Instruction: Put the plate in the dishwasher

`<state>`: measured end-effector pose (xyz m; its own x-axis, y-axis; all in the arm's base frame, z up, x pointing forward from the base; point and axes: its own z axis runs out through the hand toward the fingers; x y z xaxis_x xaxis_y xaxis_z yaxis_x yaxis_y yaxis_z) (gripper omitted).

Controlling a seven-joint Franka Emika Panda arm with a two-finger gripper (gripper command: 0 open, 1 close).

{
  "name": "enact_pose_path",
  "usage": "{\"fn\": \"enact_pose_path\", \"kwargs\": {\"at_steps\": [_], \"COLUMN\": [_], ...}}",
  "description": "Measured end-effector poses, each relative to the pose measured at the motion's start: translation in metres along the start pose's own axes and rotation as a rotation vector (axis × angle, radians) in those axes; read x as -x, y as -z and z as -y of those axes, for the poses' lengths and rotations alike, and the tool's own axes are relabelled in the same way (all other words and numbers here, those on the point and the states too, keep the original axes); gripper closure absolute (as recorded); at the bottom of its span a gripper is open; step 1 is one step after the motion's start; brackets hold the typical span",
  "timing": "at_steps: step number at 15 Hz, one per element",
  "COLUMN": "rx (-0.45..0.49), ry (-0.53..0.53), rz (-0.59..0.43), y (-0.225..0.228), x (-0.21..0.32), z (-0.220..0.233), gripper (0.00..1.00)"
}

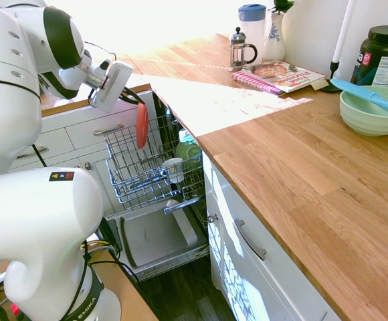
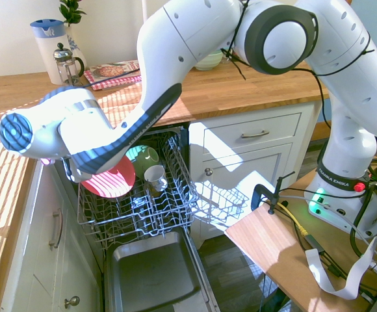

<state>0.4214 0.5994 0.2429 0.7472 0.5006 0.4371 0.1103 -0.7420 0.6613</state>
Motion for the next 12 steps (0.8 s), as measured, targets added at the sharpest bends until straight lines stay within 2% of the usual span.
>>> {"fn": "enact_pose_path", "kwargs": {"at_steps": [7, 8, 12], "rx": [-0.207, -0.226, -0.323], "ry": [0.138, 0.156, 0.288], "rz": [0.014, 0.027, 0.188], "y": [-0.010, -0.009, -0.034], "x": [0.013, 0.014, 0.024], "z": [0.026, 0.028, 0.031], "gripper": [1.00, 0.00, 0.00]}}
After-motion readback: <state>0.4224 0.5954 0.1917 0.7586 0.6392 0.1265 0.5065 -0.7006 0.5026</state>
